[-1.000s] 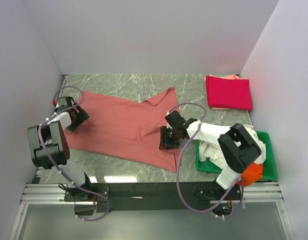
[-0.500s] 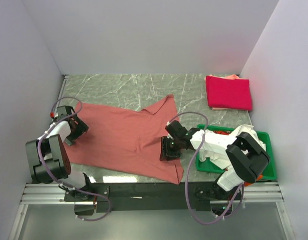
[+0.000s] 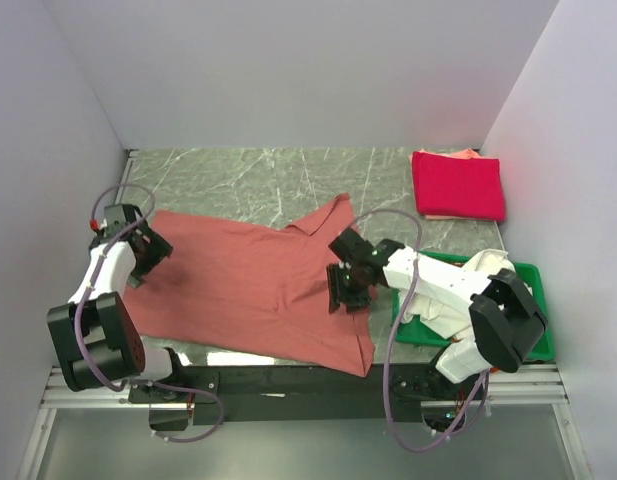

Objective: Fold and stack the t-shirts
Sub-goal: Fold the tshirt

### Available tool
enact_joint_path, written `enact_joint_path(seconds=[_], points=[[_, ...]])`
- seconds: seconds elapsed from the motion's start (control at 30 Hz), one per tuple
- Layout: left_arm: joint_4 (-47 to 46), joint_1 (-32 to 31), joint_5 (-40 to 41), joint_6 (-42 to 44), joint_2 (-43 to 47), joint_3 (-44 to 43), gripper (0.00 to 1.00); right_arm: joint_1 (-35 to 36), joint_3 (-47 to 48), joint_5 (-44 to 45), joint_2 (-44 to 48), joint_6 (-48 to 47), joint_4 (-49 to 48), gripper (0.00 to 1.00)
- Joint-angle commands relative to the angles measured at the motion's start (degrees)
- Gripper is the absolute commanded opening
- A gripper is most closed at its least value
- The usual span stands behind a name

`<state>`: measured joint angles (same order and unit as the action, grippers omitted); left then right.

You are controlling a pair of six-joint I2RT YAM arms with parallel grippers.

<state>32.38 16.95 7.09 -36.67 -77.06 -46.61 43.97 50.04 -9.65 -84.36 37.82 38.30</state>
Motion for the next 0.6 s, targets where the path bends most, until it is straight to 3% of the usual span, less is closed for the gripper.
enact_joint_path(seconds=[0.0, 0.33, 0.57], points=[[-0.3, 0.3, -0.3, 0.4, -0.9, -6.9, 0.88, -2.2, 9.1, 5.0, -0.2, -2.6, 6.0, 0.54], [-2.9, 0.2, 1.1, 2.9, -12.8, -20.3, 0.88, -15.6, 30.7, 8.9, -14.6, -10.2, 7.5, 0.54], [-3.0, 0.0, 0.8, 2.6, -21.3, -26.9, 0.87, -20.1, 47.1, 8.7, -29.7, -10.6, 5.9, 0.54]])
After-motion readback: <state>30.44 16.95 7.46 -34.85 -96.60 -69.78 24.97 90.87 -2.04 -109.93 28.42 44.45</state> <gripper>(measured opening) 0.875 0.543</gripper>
